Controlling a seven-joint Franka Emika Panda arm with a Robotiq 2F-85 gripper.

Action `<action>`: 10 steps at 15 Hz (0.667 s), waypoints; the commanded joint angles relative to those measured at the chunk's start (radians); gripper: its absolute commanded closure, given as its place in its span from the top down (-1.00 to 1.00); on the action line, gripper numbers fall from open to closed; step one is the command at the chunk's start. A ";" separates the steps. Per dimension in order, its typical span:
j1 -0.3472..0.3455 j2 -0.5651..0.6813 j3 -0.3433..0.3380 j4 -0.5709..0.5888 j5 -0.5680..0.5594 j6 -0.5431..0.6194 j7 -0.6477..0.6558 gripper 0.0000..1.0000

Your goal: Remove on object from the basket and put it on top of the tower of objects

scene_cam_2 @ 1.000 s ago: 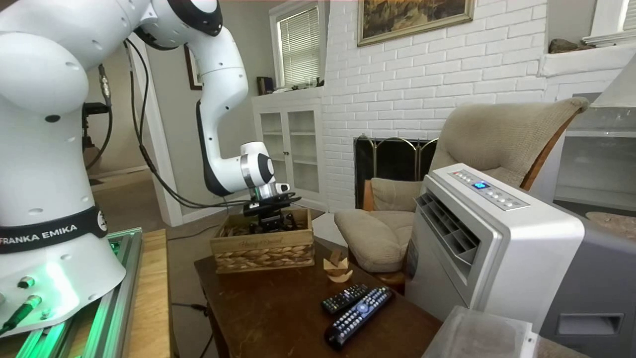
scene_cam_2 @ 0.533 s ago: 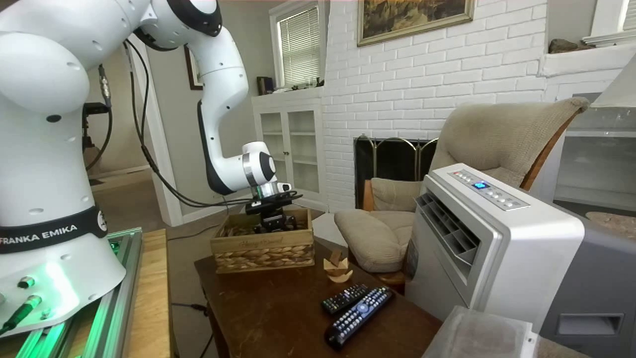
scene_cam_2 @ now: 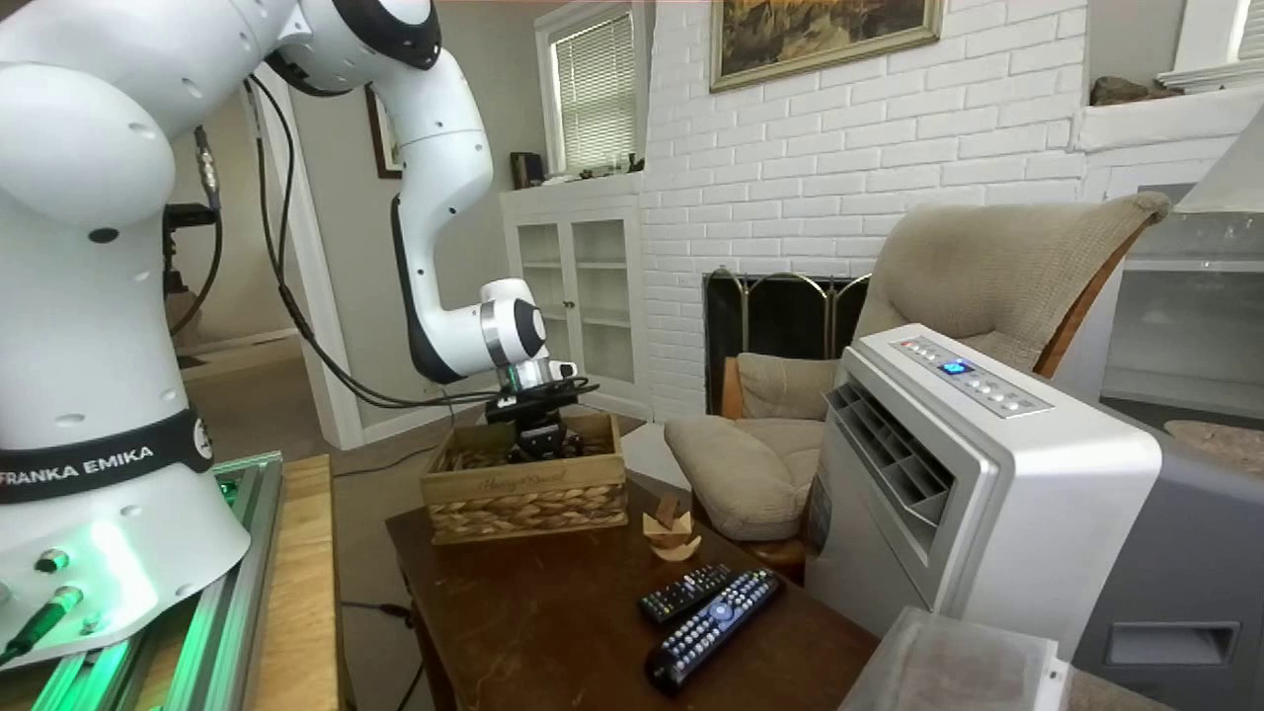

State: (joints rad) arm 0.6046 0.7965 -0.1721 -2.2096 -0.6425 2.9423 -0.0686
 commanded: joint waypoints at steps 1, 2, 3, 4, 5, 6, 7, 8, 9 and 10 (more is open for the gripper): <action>-0.036 -0.088 0.029 -0.060 -0.001 -0.013 -0.001 -0.98; -0.037 -0.113 0.028 -0.075 -0.006 -0.010 0.002 -0.98; -0.038 -0.127 0.027 -0.083 -0.008 -0.005 0.007 -0.98; -0.039 -0.149 0.027 -0.096 -0.010 -0.010 0.009 -0.98; -0.039 -0.168 0.025 -0.106 -0.013 -0.010 0.013 -0.98; -0.037 -0.190 0.022 -0.119 -0.017 -0.008 0.018 -0.98; -0.046 -0.209 0.030 -0.130 -0.014 -0.012 0.013 -0.98; -0.046 -0.228 0.027 -0.143 -0.018 -0.009 0.017 -0.98; -0.054 -0.251 0.033 -0.157 -0.018 -0.008 0.012 -0.98; -0.041 -0.269 0.020 -0.173 0.003 -0.001 -0.003 -0.98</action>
State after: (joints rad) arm 0.5758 0.6161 -0.1589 -2.3083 -0.6436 2.9423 -0.0686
